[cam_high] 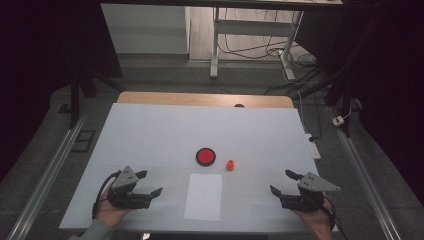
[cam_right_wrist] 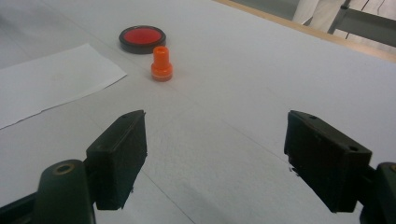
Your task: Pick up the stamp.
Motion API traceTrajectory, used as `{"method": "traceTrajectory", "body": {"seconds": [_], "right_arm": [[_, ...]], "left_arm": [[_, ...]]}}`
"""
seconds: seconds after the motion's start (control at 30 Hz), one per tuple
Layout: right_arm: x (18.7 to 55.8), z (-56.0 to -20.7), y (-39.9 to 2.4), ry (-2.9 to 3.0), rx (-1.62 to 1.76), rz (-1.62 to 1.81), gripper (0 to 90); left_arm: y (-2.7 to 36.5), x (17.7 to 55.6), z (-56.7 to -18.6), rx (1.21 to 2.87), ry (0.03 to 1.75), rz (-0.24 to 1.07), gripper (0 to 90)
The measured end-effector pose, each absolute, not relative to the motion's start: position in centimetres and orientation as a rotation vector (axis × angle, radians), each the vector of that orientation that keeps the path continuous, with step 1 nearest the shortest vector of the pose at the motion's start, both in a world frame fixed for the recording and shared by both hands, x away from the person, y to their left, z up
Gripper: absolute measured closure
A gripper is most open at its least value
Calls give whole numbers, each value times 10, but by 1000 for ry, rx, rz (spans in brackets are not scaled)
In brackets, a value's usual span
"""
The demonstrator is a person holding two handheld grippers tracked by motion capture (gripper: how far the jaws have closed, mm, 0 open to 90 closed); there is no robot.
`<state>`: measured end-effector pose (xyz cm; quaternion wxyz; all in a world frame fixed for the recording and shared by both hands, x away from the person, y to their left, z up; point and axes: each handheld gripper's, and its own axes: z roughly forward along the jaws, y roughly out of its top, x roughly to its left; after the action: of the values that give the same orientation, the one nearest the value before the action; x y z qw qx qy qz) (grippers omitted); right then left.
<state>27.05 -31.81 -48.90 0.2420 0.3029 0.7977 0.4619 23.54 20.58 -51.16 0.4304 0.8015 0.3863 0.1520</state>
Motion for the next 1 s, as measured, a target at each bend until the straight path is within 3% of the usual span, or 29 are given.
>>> {"method": "traceTrajectory", "body": {"seconds": [1.0], "right_arm": [[276,-491,-310,2197,860,1268,261]], "left_arm": [[208,235,-511,2004,945,384,186]]}}
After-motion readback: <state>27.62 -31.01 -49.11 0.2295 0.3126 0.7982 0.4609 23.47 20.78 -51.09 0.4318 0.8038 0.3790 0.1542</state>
